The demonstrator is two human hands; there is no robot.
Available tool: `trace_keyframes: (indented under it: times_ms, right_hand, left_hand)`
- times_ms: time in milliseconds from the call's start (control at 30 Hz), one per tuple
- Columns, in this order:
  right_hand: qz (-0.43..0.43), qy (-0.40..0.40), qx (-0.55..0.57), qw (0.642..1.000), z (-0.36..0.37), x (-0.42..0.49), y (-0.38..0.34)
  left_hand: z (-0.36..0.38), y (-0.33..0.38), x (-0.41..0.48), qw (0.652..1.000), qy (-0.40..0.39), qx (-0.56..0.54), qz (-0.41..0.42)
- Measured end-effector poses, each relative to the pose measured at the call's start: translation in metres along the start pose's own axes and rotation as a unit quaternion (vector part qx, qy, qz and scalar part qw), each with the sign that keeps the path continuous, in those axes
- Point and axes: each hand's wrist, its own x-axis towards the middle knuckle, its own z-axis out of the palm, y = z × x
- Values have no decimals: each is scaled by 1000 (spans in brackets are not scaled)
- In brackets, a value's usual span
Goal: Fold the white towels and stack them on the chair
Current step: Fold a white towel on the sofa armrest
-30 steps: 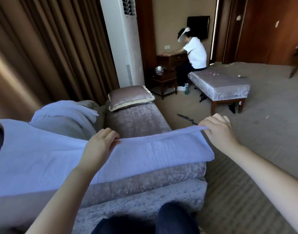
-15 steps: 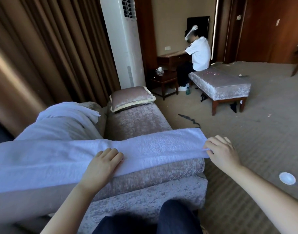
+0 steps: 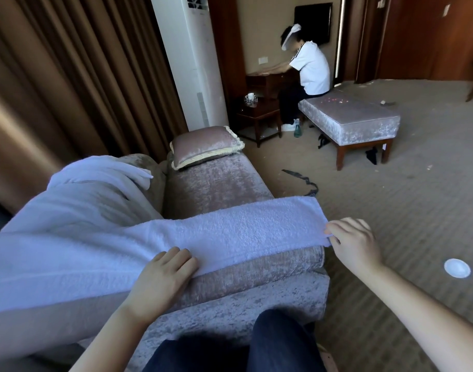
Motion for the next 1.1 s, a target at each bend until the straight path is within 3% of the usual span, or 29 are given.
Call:
trace_keyframes:
  times_ms: [333, 600, 933, 1100]
  right_hand:
    - [-31, -23, 53, 998, -19, 8, -10]
    - [-159, -34, 100, 982, -2, 18, -48]
    - [-110, -22, 158, 981, 0, 9, -48]
    - [-50, -34, 206, 977, -3, 9, -47]
  left_hand:
    - [0, 6, 16, 999, -3, -37, -7]
    - [-2, 11, 8, 999, 2, 9, -43]
    - [-4, 27, -2, 999, -46, -2, -12]
    - [-15, 26, 25, 988, 9, -131, -82]
